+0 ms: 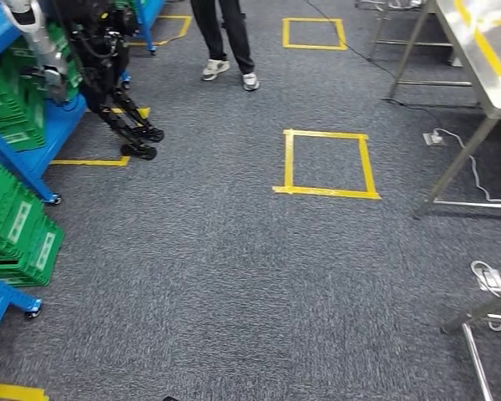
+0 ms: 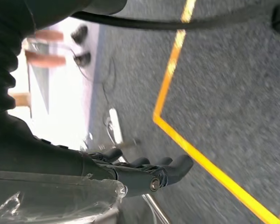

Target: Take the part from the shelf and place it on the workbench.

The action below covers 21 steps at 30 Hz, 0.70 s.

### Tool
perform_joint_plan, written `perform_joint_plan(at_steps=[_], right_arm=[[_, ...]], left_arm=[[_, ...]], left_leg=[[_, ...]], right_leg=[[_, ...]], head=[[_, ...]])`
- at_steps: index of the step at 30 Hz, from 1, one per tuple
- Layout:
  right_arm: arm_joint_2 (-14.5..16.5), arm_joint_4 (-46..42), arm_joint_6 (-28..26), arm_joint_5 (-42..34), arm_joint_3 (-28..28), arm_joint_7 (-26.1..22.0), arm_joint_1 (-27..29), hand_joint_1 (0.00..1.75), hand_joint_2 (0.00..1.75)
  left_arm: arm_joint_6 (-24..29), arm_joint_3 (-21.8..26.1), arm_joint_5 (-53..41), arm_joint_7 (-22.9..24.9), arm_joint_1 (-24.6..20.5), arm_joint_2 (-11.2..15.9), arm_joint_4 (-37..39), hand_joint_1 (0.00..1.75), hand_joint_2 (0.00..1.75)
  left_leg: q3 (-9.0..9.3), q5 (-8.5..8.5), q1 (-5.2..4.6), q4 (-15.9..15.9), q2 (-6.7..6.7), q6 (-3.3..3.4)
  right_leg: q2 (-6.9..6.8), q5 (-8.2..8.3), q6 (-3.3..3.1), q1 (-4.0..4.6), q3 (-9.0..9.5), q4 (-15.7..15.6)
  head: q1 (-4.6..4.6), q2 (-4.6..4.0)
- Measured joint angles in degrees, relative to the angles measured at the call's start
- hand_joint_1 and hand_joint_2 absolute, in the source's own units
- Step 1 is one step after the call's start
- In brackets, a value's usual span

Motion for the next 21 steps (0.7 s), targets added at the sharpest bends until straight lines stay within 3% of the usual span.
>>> perform_joint_plan(at_steps=[1, 2, 4, 6, 8, 10, 11, 13, 14, 16, 17, 19, 21], right_arm=[[0.00, 0.01, 0.03, 0.05, 0.00, -0.03, -0.05, 0.00, 1.75], [0.00, 0.01, 0.07, 0.08, 0.00, -0.05, -0.13, 0.00, 1.75], [0.01, 0.01, 0.10, 0.10, 0.00, -0.04, -0.22, 0.00, 1.75], [0.02, 0.01, 0.15, 0.11, 0.00, -0.04, -0.19, 0.00, 1.75], [0.02, 0.01, 0.19, 0.11, -0.01, -0.05, -0.06, 0.00, 1.75], [0.01, 0.01, 0.19, 0.09, -0.02, -0.05, 0.04, 0.00, 1.75], [0.00, 0.01, 0.19, 0.08, -0.02, -0.05, 0.03, 0.00, 1.75], [0.01, 0.01, 0.19, 0.05, -0.02, -0.05, -0.07, 0.00, 1.75], [0.01, 0.01, 0.19, 0.05, -0.02, -0.05, -0.12, 0.00, 1.75], [0.02, 0.01, 0.17, 0.04, -0.02, -0.02, -0.12, 0.00, 1.75], [0.02, 0.01, 0.16, 0.03, -0.02, 0.03, -0.15, 0.00, 1.75], [0.02, 0.01, 0.14, 0.02, -0.02, 0.18, -0.28, 0.00, 1.75], [0.02, 0.01, 0.13, 0.00, -0.02, 0.23, -0.31, 0.00, 1.75]], left_arm=[[-0.04, 0.00, 0.03, 0.00, -0.03, 0.04, 0.00, 0.00, 0.00], [-0.07, 0.00, 0.05, 0.00, 0.00, 0.08, 0.00, 0.00, 0.00], [-0.07, 0.00, 0.10, 0.05, 0.22, 0.13, 0.02, 0.00, 0.00], [-0.06, 0.00, 0.15, 0.14, 0.23, 0.13, 0.04, 0.00, 0.00], [-0.06, 0.00, 0.17, 0.17, 0.08, 0.10, 0.04, 0.00, 0.00], [-0.05, 0.00, 0.17, 0.17, 0.09, 0.09, 0.04, 0.00, 0.00], [-0.05, 0.01, 0.17, 0.21, 0.16, 0.10, 0.04, 0.00, 0.00], [-0.04, 0.01, 0.17, 0.29, 0.22, 0.14, 0.04, 0.00, 0.00], [-0.01, 0.01, 0.17, 0.33, 0.17, 0.14, 0.04, 0.00, 0.00], [0.07, 0.01, 0.18, 0.33, -0.08, 0.10, 0.04, 0.00, 0.00], [0.10, 0.01, 0.25, 0.33, -0.14, 0.09, 0.04, 0.00, 0.00], [0.22, 0.07, 0.48, 0.39, 0.00, 0.09, 0.04, 0.00, 0.00], [0.39, 0.15, 0.72, 0.51, 0.18, 0.08, 0.04, 0.00, 0.00]], left_leg=[[-0.22, 0.06, 0.02, 0.07, -0.57, -0.37], [-0.41, 0.22, 0.09, 0.01, -1.12, -0.77], [-0.64, 0.44, 0.29, -0.24, -1.50, -1.42], [-1.95, -1.41, 0.15, 2.27, 0.88, -1.90], [-5.32, -5.33, 0.00, 9.36, 3.95, -2.15], [-8.25, -7.50, 0.00, 15.61, 4.77, -2.18], [-8.34, -6.97, -0.01, 15.97, 4.87, -2.10], [-5.33, -3.50, -0.15, 10.60, 5.89, -1.74], [-3.12, -1.82, -0.34, 6.62, 7.38, -1.51], [-0.25, -0.37, -0.75, 1.11, 9.63, -1.00], [0.11, -0.38, -0.90, 0.14, 9.93, -0.78], [0.05, -0.26, -0.82, -0.28, 8.59, -0.21], [0.16, 0.00, -0.48, -0.57, 7.28, 0.37]], right_leg=[[0.79, 0.20, -0.23, -0.08, 0.62, -1.35], [0.71, 0.10, -0.65, 0.05, 0.75, -1.62], [-0.43, 0.42, -1.51, 0.20, 0.78, -1.71], [-1.86, 0.69, -2.30, 0.20, 0.83, -2.01], [-3.46, 0.67, -2.76, 0.43, 0.78, -2.09], [-5.17, 0.57, -2.95, 0.67, 0.75, -2.09], [-5.94, 0.51, -3.00, 0.75, 0.79, -2.09], [-7.31, 0.38, -2.94, 0.83, 1.00, -2.09], [-7.90, 0.23, -2.79, 0.97, 1.15, -2.05], [-9.01, -0.10, -2.30, 1.31, 1.32, -1.92], [-9.60, -0.21, -2.03, 1.47, 1.41, -1.92], [-10.44, -0.42, -1.45, 1.42, 1.70, -2.03], [-8.26, -1.91, -0.79, 1.19, 1.01, -0.03]], head=[[0.01, 0.00], [0.01, 0.00], [-0.01, 0.00], [-0.36, 0.00], [-0.73, 0.00], [-0.77, 0.00], [-0.76, 0.00], [-0.78, 0.00], [-0.79, 0.00], [-0.82, 0.00], [-0.81, 0.00], [-0.73, 0.00], [-0.52, 0.00]])
